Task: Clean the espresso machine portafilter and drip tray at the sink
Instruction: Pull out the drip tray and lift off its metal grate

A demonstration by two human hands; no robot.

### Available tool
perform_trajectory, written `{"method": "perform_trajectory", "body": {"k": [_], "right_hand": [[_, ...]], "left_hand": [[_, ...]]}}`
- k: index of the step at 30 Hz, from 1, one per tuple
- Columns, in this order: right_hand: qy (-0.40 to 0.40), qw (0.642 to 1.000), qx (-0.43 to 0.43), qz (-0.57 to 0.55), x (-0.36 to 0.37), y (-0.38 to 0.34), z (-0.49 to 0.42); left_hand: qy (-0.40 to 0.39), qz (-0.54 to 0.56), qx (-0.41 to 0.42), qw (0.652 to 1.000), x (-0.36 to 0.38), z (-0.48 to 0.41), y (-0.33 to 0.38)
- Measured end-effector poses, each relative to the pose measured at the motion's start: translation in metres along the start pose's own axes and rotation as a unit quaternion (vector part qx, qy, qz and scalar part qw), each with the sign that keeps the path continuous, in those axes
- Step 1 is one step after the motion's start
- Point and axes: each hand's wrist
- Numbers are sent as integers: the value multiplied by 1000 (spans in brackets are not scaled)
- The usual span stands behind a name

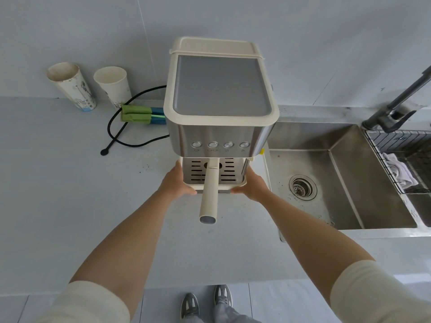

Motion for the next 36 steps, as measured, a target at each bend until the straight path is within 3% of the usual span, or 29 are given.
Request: {"method": "perform_trajectory", "body": {"k": [23,36], "right_hand": [[-23,999,-38,-14,13,44,105],[5,1000,-22,-2,33,83,149]], "left_hand": [[42,47,40,997,47,115,-12],[14,34,80,996,81,153,-22]]}}
Point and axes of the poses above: each hand's wrist, its own z-axis away from the middle knuckle, its own x-axis out of the palm, y = z × x, and after that the axes turned 5 degrees about x, right-handed
